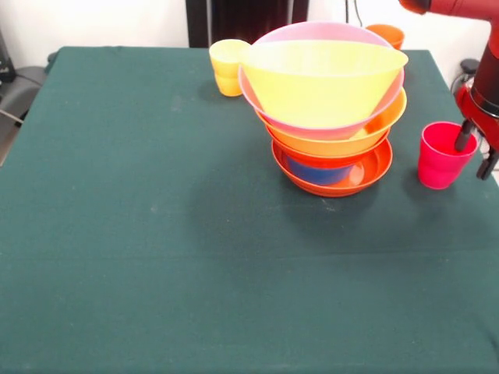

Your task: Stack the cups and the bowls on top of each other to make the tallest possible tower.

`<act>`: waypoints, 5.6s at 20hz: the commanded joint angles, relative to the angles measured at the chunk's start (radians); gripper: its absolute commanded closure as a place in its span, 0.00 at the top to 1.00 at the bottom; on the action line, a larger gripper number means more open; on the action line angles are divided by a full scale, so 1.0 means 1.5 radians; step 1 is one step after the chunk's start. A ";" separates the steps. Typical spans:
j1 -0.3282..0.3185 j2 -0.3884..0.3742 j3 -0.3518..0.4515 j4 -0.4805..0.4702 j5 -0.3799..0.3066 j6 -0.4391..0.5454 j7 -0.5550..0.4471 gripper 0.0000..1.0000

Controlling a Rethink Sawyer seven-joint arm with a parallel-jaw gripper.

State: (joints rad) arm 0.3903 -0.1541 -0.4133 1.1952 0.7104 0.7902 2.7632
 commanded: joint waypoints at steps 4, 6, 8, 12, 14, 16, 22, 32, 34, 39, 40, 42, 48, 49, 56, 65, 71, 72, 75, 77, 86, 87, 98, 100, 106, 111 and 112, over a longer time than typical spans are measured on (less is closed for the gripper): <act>0.016 0.038 0.097 -0.013 0.024 0.055 0.176 1.00; 0.018 0.040 0.099 -0.012 0.026 0.059 0.176 1.00; 0.021 0.042 0.097 -0.012 0.029 0.061 0.178 1.00; 0.024 0.051 0.094 -0.012 0.033 0.053 0.176 1.00; 0.025 0.057 0.091 -0.015 0.033 0.051 0.174 1.00; 0.026 0.060 0.089 -0.015 0.034 0.049 0.175 1.00; 0.027 0.070 0.061 -0.041 0.020 0.051 0.177 1.00; 0.017 0.058 0.029 -0.066 0.000 0.104 0.159 1.00; 0.013 0.055 0.032 -0.061 0.002 0.102 0.149 0.00; 0.012 0.057 0.028 -0.058 0.002 0.093 0.140 0.00; 0.013 0.058 0.026 -0.060 0.002 0.095 0.142 0.00; 0.011 0.053 0.024 -0.058 0.002 0.099 0.139 0.00; 0.009 0.041 0.016 -0.064 -0.002 0.107 0.134 0.00; 0.009 0.035 0.015 -0.064 -0.002 0.105 0.131 0.00; 0.007 -0.027 -0.005 -0.068 -0.012 0.133 0.115 0.00; 0.001 -0.090 -0.013 -0.084 -0.022 0.229 0.111 0.00; -0.008 -0.121 -0.017 -0.100 -0.029 0.295 0.106 0.00; -0.009 -0.125 -0.020 -0.106 -0.031 0.308 0.107 0.00; -0.013 -0.137 -0.026 -0.109 -0.039 0.333 0.099 0.00; -0.016 -0.146 -0.029 -0.108 -0.043 0.347 0.093 0.00; -0.035 -0.194 -0.032 -0.035 -0.077 0.329 0.012 0.00; -0.038 -0.202 -0.028 -0.017 -0.079 0.316 -0.001 0.00; -0.074 -0.248 -0.008 0.066 -0.137 0.254 -0.087 0.00; -0.081 -0.257 -0.005 0.074 -0.151 0.252 -0.097 0.00; -0.116 -0.279 0.010 0.107 -0.205 0.207 -0.153 0.00; -0.137 -0.295 0.026 0.123 -0.252 0.184 -0.175 0.00; -0.140 -0.300 0.028 0.126 -0.264 0.191 -0.182 0.00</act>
State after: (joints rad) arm 0.2146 -0.5910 -0.5033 1.2545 0.4454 1.1443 2.7649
